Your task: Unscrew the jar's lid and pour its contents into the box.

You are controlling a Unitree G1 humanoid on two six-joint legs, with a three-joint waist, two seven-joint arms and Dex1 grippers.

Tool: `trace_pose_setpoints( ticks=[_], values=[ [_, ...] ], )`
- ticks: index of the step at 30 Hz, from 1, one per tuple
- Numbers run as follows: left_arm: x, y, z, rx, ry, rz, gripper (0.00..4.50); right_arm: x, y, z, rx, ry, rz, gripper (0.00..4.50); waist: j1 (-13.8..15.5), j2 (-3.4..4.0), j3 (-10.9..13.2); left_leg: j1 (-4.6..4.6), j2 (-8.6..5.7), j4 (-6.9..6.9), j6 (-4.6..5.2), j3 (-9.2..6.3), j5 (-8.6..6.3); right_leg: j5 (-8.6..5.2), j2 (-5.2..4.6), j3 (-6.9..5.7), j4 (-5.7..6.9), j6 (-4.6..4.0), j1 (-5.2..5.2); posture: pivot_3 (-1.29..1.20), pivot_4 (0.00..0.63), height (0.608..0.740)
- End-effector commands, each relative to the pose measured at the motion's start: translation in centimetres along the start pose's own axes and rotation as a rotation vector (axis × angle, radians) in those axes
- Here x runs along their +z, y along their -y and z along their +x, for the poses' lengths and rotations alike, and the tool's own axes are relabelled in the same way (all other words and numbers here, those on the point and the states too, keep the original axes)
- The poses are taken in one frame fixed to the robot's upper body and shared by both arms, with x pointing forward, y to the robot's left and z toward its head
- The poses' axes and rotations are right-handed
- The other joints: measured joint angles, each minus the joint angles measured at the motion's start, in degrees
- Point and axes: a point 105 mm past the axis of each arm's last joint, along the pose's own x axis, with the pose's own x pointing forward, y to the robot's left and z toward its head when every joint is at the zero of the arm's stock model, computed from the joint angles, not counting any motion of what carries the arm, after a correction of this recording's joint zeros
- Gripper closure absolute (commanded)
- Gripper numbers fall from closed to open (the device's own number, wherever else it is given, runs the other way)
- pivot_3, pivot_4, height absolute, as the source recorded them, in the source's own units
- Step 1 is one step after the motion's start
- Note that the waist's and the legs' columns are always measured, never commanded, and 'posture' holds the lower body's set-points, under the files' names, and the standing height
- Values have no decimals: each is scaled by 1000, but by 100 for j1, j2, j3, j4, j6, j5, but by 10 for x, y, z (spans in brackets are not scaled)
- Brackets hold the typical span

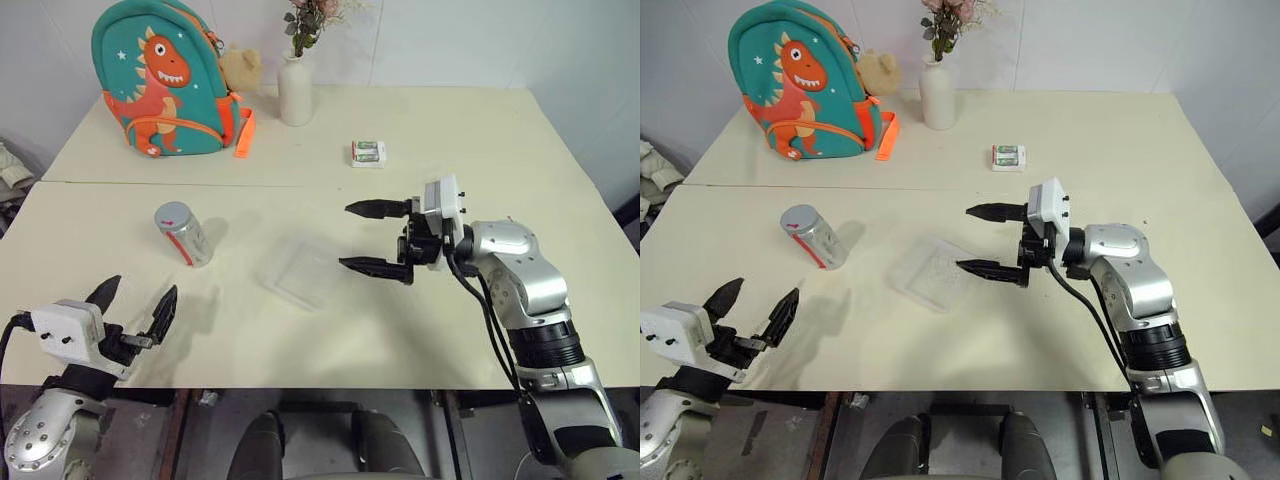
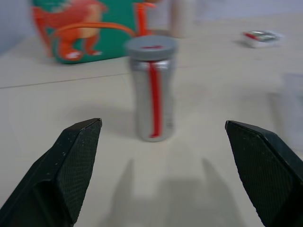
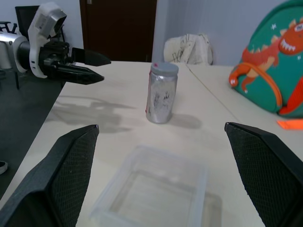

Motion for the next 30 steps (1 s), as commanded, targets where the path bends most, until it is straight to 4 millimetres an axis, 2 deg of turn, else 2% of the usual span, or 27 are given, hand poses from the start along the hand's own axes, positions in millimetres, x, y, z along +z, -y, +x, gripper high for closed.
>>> trace_pose_setpoints(
  ticks=[1, 5, 11, 21, 26, 30],
  values=[
    [6, 3, 12, 41, 24, 52, 48, 10, 2, 2, 6, 31, -48, 0, -17, -2, -1, 0, 0, 0, 0, 0, 2, 2, 0, 0, -1, 0, 0, 0, 150, 740],
    [0, -12, 29, 119, 29, 27, 48, 13, 3, 4, -10, 46, -64, 0, -38, -1, -1, 2, 1, -5, 1, 0, 5, 4, 3, 1, 5, 1, -7, 0, 150, 740],
    [-11, -19, 49, 78, 24, -1, 48, 19, 2, 8, -35, 73, -89, 0, -26, -1, -1, 0, 4, -14, -1, -1, 4, 27, 9, 0, 16, 43, -17, 0, 150, 740],
    [-15, -8, 87, -50, 41, 7, 48, 25, -8, 10, -65, 105, -97, 0, -16, -2, -1, -2, 4, -15, -6, -1, 1, 28, 8, -1, 11, 47, -15, 0, 150, 740],
    [-16, -6, 96, -64, 45, 16, 48, 24, -9, 10, -74, 107, -95, 0, -31, -1, -1, -1, 5, -19, -6, -1, 1, 38, 8, -1, 12, 64, -17, 0, 150, 740],
    [-17, -2, 95, -67, 47, 15, 48, 24, -9, 9, -80, 107, -95, 0, -21, -1, -1, -1, 5, -21, -6, -1, 1, 44, 8, -1, 11, 77, -17, 0, 150, 740]
  ],
)
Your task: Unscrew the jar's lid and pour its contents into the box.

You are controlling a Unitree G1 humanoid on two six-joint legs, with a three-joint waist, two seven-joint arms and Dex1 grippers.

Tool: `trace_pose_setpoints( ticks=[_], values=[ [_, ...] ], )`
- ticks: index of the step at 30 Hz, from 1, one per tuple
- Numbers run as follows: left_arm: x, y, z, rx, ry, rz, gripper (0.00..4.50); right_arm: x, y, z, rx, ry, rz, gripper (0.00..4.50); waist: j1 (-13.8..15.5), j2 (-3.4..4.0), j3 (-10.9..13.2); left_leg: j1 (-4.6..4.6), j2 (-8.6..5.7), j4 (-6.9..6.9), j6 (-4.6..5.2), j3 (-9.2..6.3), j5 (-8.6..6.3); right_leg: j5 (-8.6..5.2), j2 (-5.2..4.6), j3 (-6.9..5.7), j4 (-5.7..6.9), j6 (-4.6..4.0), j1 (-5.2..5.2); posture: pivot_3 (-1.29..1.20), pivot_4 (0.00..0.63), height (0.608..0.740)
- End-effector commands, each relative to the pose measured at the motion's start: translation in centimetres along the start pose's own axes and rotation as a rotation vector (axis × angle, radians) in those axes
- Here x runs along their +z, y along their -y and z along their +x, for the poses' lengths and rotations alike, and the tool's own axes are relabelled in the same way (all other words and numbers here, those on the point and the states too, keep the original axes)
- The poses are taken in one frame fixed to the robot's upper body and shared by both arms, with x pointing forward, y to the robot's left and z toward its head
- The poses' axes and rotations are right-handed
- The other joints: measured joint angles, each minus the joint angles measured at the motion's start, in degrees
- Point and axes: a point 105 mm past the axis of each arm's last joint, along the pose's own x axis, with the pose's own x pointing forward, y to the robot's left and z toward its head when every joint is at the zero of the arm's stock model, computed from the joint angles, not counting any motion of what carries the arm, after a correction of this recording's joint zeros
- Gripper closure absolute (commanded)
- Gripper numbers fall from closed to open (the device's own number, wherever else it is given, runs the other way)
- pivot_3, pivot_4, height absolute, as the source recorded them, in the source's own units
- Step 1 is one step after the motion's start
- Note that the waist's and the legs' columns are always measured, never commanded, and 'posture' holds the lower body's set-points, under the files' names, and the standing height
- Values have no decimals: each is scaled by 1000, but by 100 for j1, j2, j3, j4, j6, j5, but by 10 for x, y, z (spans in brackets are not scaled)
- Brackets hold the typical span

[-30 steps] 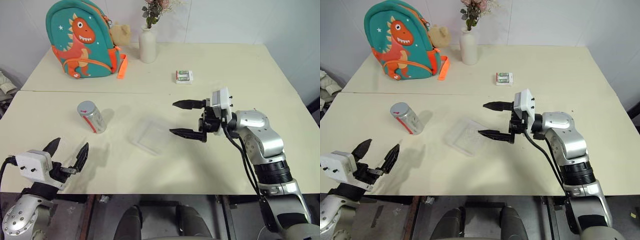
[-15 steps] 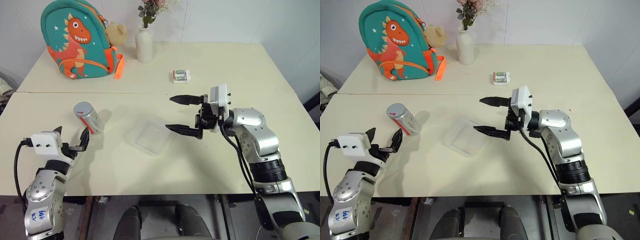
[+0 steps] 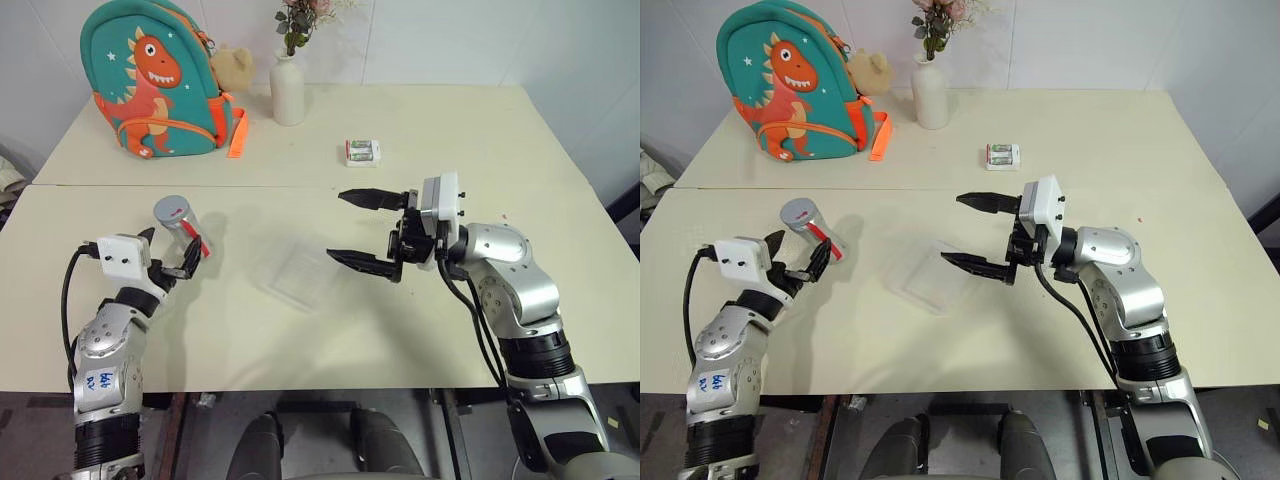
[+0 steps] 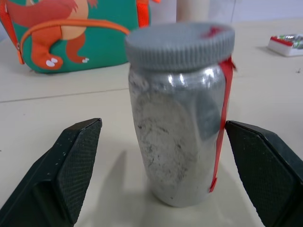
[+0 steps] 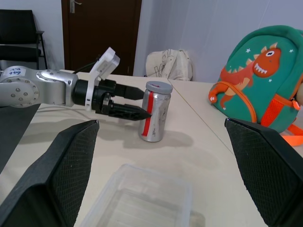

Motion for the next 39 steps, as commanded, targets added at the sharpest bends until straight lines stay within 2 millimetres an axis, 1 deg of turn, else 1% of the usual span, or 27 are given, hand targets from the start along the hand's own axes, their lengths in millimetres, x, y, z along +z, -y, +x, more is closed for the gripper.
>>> trace_pose_setpoints(
  ticks=[1, 8, 11, 13, 19, 21, 26, 32, 36, 39],
  values=[
    [8, 2, -1, -2, 38, 25, 48, 12, -1, -1, -4, 39, -37, 0, 4, 0, 0, 0, 0, 0, 0, 0, 0, 0, 0, 0, 0, 0, 0, 0, 150, 740],
    [5, 6, -8, 26, 29, 19, 48, 11, -2, 0, 0, 40, -29, 0, 4, 0, 0, 0, 0, 0, 0, 0, 0, 0, 0, 0, 0, 0, 0, 0, 150, 740],
    [6, 16, -12, 43, 37, 22, 48, 11, -3, 1, 8, 40, -24, 0, 7, 0, 0, 0, 0, 1, 0, 0, 0, 0, -2, 0, -1, -1, 1, 0, 150, 740],
    [7, 19, -15, 67, 43, 24, 48, 11, -3, 1, 13, 41, -21, 0, 7, 0, 0, -1, 0, 0, -2, 0, -1, 0, -3, 0, -5, -1, 1, 0, 150, 740],
    [12, 28, -14, 109, 49, 21, 48, 11, -5, 3, 31, 42, -12, 0, 6, 0, 0, -1, -1, 0, -2, -1, -1, -1, -3, -1, -6, -1, 1, 0, 150, 740],
    [14, 27, -13, 157, 49, 25, 48, 11, -5, 3, 34, 42, -11, 0, 9, 0, 0, -1, -1, 0, -2, -1, -1, -1, -3, -1, -6, -1, 1, 0, 150, 740],
    [18, 25, -5, 241, 49, 18, 48, 11, -4, 3, 36, 39, -7, 0, 10, 0, 0, -2, -1, 1, -2, -1, -1, 0, -2, -1, -7, -1, 1, 0, 150, 740],
    [23, 30, 12, 275, 64, 13, 48, 12, -3, 3, 41, 39, -4, 0, 9, 0, 0, -4, -3, 2, -2, -1, -1, 0, -2, -2, -8, 0, 3, 0, 150, 740],
    [23, 36, 22, 288, 62, -17, 48, 13, -2, 4, 43, 44, -1, 0, 13, 0, 0, -3, -2, 0, -2, -2, -1, 8, 0, -2, -8, 16, 1, 0, 150, 740],
    [23, 36, 27, 330, 54, -23, 48, 13, -2, 5, 44, 45, 1, 0, 12, -1, 0, -6, -3, 1, -2, -2, -1, 10, 0, -2, -10, 19, 1, 0, 150, 740]
  ],
)
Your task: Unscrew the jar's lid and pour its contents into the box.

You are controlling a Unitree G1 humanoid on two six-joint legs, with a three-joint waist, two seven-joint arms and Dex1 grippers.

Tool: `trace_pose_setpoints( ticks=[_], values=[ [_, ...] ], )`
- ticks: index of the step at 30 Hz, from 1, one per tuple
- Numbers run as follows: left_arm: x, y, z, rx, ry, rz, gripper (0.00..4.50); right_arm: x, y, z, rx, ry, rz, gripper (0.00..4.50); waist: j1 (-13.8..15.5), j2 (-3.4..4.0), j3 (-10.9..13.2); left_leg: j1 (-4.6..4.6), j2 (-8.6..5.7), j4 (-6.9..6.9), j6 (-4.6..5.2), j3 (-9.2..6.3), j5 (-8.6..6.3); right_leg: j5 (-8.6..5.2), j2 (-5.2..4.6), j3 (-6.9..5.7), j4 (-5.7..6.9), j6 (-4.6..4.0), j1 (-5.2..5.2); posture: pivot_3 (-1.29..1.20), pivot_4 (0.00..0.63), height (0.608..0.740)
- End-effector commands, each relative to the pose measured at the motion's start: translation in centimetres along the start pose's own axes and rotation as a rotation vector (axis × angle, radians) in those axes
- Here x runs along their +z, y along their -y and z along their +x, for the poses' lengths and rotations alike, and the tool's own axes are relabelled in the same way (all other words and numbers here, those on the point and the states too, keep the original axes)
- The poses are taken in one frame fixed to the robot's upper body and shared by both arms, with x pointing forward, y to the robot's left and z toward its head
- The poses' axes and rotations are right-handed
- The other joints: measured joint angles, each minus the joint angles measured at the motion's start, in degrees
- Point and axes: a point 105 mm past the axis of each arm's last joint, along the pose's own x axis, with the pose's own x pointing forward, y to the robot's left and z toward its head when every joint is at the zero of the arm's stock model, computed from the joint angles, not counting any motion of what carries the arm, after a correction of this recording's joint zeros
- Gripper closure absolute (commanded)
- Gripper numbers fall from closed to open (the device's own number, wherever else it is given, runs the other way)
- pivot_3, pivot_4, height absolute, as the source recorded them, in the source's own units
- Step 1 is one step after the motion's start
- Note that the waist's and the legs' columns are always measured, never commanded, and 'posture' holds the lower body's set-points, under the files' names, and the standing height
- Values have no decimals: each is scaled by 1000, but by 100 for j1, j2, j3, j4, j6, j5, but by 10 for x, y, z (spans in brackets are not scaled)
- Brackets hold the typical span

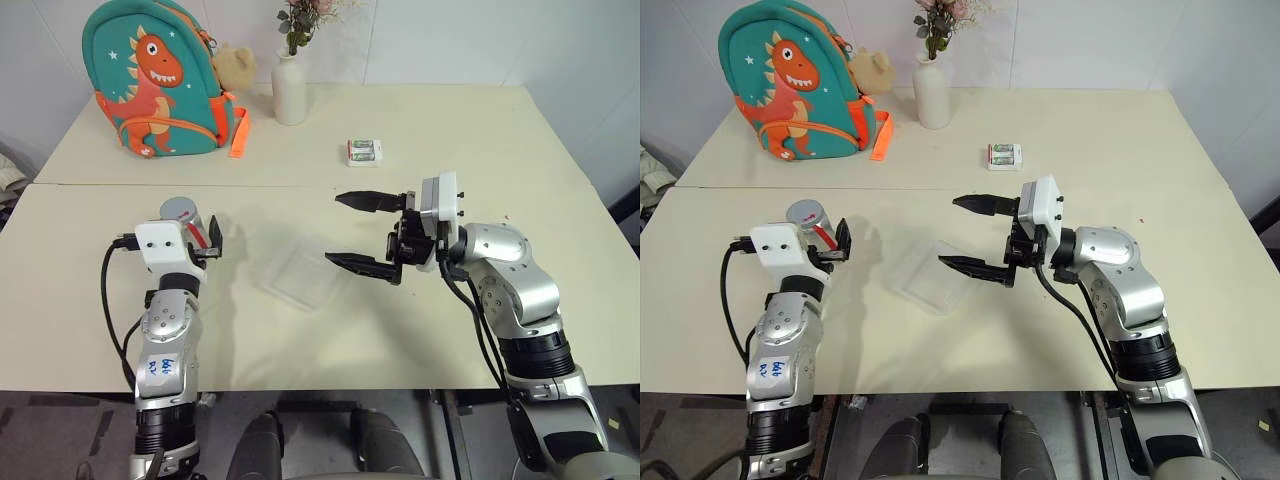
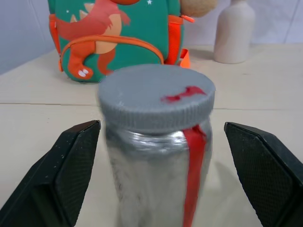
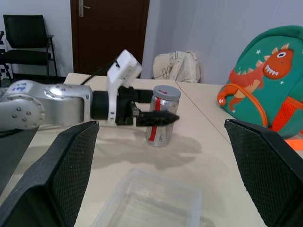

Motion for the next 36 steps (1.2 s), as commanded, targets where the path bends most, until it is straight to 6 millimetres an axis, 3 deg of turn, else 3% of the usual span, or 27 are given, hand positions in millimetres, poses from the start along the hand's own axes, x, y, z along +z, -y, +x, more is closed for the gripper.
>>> trace_pose_setpoints(
  ticks=[1, 13, 16, 22, 26, 30, 33, 36],
  values=[
    [8, -3, 5, 65, 26, 9, 48, 12, 1, 2, 14, 37, -21, 0, -2, 0, 0, 0, 0, 0, 0, 0, 0, 0, 0, 0, 0, 0, 0, 0, 150, 740],
    [2, -11, 15, 192, -12, -4, 48, 10, 1, 2, 20, 30, -6, 0, -1, 0, 0, 0, -1, 0, -1, -1, 1, 2, 1, 0, -1, 5, 0, 0, 150, 740],
    [-3, -21, 11, 216, -38, -1, 638, 9, 1, 0, 16, 27, -4, 0, -2, 0, 0, 0, -1, 0, -2, -1, 1, 2, 1, -1, -1, 5, 0, 0, 150, 740],
    [-6, -23, 10, 208, -65, -13, 2442, 8, 0, 1, 13, 28, 0, 0, 1, 0, 0, 0, -1, 1, -2, -1, 1, 2, 1, -1, 0, 5, 0, 0, 150, 740],
    [0, -23, 8, 174, -54, -25, 2527, 8, 0, 1, 10, 30, 0, 0, -3, 0, 0, 0, -1, 0, -3, -1, 1, 2, 1, -1, -1, 5, 0, 0, 150, 740],
    [19, -22, 7, 39, 19, -9, 2527, 8, -1, 2, 6, 29, -1, 0, -5, 0, 0, 0, 0, -2, -5, -1, 0, 2, 2, -1, -1, 4, -2, 0, 150, 740],
    [49, -12, -1, -256, 122, 34, 2527, 8, -1, -1, -6, 16, -5, 0, -12, -1, 1, -1, 0, -4, -9, -1, 0, 1, 2, -1, -2, 2, -3, 0, 150, 740],
    [59, -6, -13, -501, 123, 62, 2527, 9, -1, -2, -12, 3, -3, 0, -14, 0, 1, -1, 1, -13, -17, 0, 0, -9, 1, -1, -6, -16, -6, 0, 150, 740]
  ],
)
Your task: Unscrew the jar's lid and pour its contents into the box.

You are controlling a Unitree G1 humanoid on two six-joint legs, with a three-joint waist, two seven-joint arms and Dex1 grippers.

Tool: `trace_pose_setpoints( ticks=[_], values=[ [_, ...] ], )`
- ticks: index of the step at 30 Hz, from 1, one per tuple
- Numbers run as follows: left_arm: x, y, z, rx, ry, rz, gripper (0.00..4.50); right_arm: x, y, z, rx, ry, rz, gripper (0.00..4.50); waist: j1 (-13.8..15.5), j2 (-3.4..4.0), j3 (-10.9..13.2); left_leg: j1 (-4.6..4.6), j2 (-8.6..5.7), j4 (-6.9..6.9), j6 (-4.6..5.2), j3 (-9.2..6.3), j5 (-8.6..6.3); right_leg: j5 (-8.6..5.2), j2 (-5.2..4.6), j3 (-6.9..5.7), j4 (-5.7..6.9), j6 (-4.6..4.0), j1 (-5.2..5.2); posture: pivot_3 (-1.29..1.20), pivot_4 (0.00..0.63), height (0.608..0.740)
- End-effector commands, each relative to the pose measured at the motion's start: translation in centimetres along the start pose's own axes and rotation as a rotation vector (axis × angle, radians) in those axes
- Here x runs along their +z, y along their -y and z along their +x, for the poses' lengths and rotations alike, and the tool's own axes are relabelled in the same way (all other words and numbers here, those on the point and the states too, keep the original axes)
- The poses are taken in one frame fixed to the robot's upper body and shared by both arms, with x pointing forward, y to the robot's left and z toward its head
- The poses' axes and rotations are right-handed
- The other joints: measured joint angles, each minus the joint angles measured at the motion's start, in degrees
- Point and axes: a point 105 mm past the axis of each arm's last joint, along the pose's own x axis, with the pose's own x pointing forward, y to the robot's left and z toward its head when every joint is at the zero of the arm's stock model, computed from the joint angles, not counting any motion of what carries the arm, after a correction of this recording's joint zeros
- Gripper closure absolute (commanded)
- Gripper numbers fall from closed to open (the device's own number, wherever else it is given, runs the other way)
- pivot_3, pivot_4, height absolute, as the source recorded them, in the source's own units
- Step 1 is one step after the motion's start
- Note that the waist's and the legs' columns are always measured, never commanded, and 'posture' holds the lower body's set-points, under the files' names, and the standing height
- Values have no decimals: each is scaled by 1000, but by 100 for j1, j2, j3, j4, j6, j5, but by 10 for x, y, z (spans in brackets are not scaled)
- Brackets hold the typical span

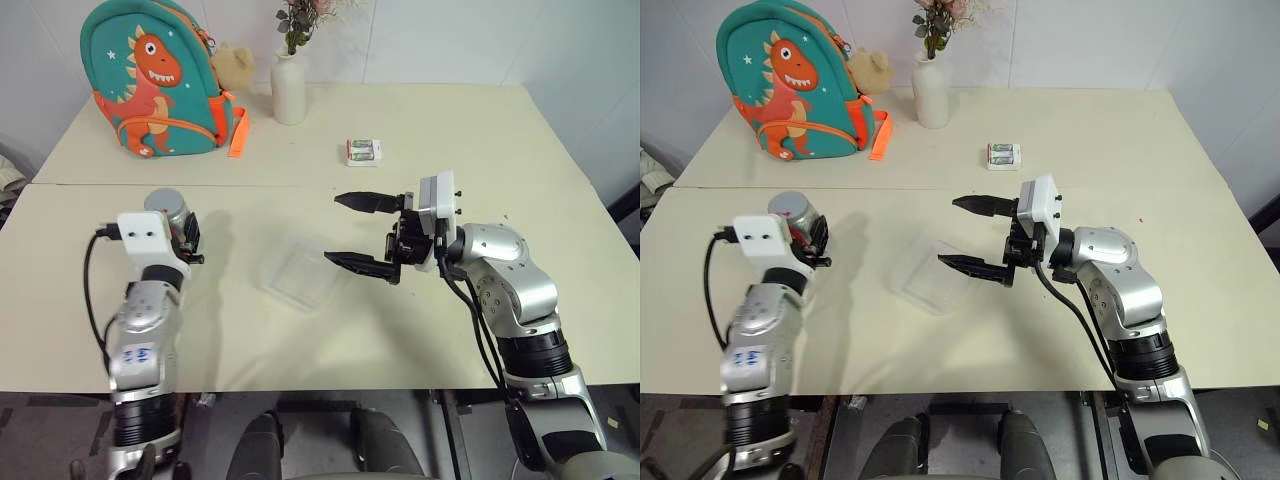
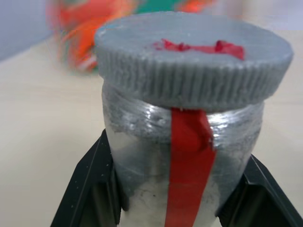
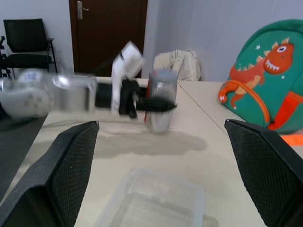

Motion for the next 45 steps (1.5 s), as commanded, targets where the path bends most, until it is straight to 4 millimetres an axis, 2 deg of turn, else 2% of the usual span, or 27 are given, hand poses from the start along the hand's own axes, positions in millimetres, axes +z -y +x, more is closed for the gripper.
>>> trace_pose_setpoints(
  ticks=[1, 4, 7, 14, 22, 37, 40, 44, 45],
  values=[
    [29, 17, -13, -305, 83, 11, 2527, 13, -2, -1, -3, 13, -32, 0, 3, 1, 0, 0, 1, -4, 0, 0, 0, -8, -1, 0, -3, -16, 0, 0, 150, 740],
    [34, 37, -21, -554, 50, -13, 2527, 18, -2, 4, -13, 9, 6, 0, 4, 1, 0, 0, 1, -18, 0, 1, 0, -25, -4, -1, -12, -48, 0, 0, 150, 740],
    [33, 65, -29, -782, 7, -34, 2527, 24, -6, 19, -7, 0, 37, 0, 4, 2, 1, 0, 2, -26, 1, 1, 1, -25, -4, -1, -15, -47, -3, 0, 150, 740],
    [35, 101, -22, -962, 15, -53, 2527, 31, -18, 52, 34, -13, 91, 0, -6, 3, 1, 0, 3, -37, 2, 0, 1, -17, -4, -2, -18, -31, -7, 0, 150, 740],
    [36, 117, -20, -1041, 17, -74, 2527, 24, -16, 64, 47, -56, 110, 0, -6, 3, 1, -1, 3, -56, 4, -1, 3, -8, -3, -6, -17, -2, -16, 0, 150, 740],
    [32, 125, -26, -1072, 4, -80, 2527, 21, -11, 74, 56, -53, 108, 0, -5, 3, 1, 0, 4, -58, 5, -1, 4, -9, -2, -6, -10, 0, -19, 0, 150, 740],
    [31, 125, -27, -1073, 1, -77, 2527, 22, -12, 75, 62, -44, 114, 644, -7, 3, 1, 0, 4, -58, 5, -1, 4, -9, -1, -6, -9, 0, -19, 0, 150, 740],
    [31, 125, -28, -1074, -2, -77, 2527, 21, -13, 76, 68, -42, 118, 1939, -6, 3, 1, 0, 4, -57, 5, -1, 5, -10, -1, -6, -2, 1, -22, 0, 150, 740],
    [30, 125, -29, -1079, -5, -76, 2527, 22, -13, 76, 71, -40, 118, 1946, -7, 3, 1, 0, 4, -57, 5, -1, 5, -10, -2, -6, -1, 1, -23, 0, 150, 740]
  ],
)
